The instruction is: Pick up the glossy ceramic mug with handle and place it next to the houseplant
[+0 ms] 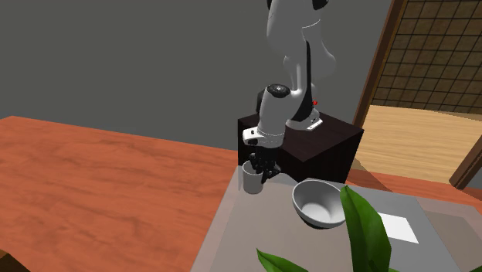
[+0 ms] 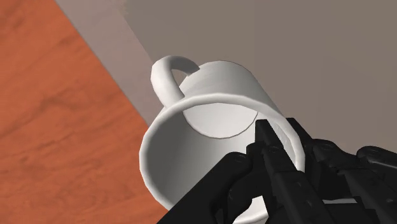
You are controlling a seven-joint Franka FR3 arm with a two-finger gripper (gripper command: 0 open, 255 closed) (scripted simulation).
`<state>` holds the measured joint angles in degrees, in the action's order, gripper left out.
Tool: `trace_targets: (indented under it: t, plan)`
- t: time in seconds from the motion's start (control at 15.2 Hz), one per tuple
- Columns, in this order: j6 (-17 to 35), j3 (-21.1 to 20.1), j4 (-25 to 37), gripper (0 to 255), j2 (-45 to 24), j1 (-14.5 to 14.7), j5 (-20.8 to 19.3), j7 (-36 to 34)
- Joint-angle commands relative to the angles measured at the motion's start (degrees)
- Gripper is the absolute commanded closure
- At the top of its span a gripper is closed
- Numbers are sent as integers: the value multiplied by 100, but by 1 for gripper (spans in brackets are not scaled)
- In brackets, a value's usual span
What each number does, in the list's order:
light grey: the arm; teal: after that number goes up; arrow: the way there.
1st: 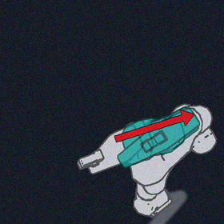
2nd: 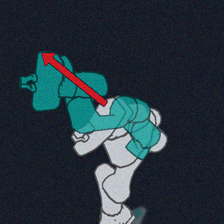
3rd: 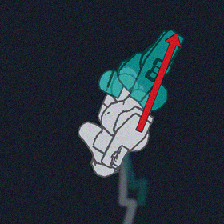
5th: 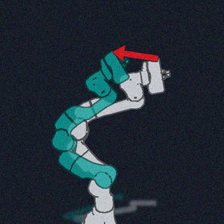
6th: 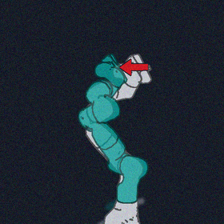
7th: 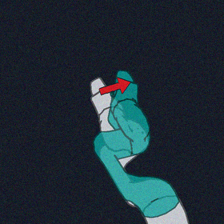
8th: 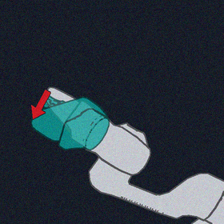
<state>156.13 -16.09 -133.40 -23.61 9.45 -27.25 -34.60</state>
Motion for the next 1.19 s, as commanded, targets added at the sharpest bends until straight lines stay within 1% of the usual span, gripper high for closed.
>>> trace_targets:
  t: [0.0, 0.59, 1.12]
  plan:
    - [-117, -101, -26, 255, 148, -75, 128, 105]
    - [-643, -496, -131, 255, 832, -357, 749, 594]
    - [-1153, -729, -124, 255, 1411, -508, 1301, 1019]
